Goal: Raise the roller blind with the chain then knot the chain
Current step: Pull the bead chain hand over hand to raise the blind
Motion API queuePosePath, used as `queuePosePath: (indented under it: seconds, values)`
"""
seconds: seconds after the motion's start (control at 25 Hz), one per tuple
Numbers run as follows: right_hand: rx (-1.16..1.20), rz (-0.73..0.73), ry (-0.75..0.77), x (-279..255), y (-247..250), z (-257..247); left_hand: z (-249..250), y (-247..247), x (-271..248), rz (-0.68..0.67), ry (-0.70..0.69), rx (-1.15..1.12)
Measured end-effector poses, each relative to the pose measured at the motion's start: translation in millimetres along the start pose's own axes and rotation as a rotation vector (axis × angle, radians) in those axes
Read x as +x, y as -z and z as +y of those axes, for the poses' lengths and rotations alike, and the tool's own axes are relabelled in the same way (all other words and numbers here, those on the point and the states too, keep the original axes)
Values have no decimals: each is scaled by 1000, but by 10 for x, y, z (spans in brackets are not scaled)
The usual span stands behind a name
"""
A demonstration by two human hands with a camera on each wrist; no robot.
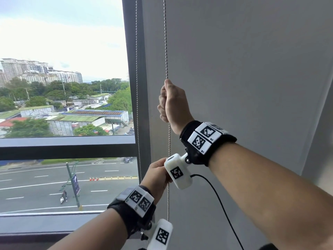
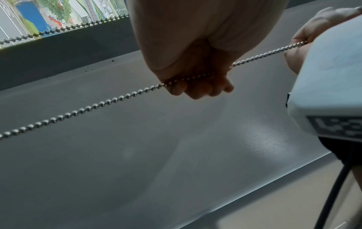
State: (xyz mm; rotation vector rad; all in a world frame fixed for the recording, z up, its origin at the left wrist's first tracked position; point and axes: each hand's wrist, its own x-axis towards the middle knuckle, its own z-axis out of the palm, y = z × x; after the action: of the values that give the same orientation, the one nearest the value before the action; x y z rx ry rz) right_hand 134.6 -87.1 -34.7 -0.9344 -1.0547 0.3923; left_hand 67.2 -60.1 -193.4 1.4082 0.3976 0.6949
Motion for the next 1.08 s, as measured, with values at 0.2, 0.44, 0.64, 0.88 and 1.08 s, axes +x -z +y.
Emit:
queuePosePath:
  seconds: [0.2,0.44,0.64,0.88,1.08]
  values:
    - [-12,23,29,-35,64,60,252,62,159,27,-65,-165]
    - [-16,80,90,-39,77,85,1022,-19,372,-39,-237,-241]
    - [-151,83,133,-17,103,131,1324,-148,448,80,-366,-75]
    - [-161,17,149,11,209,130,1394,-36,667,279,-454,120]
    - [-473,134,275,114,360,319,1233,25,837,228,-363,130]
